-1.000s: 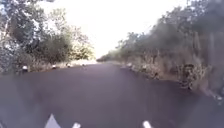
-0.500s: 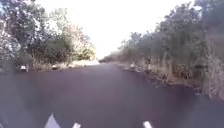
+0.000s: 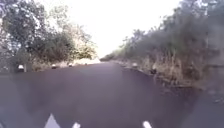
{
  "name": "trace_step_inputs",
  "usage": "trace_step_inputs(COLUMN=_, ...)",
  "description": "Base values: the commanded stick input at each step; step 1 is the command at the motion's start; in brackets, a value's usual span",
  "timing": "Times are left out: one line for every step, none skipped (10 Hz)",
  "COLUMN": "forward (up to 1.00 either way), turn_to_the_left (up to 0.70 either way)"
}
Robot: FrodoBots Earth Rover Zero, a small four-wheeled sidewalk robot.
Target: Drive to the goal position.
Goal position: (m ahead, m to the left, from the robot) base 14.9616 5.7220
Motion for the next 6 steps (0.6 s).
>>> trace_step_inputs(forward=0.85, turn_to_the_left=-0.31)
trace_step_inputs(forward=0.85, turn_to_the_left=-0.19)
trace_step_inputs(forward=0.85, turn_to_the_left=-0.06)
trace_step_inputs(forward=0.85, turn_to_the_left=-0.06)
trace_step_inputs(forward=0.85, turn_to_the_left=-0.18)
trace_step_inputs(forward=0.85, turn_to_the_left=-0.30)
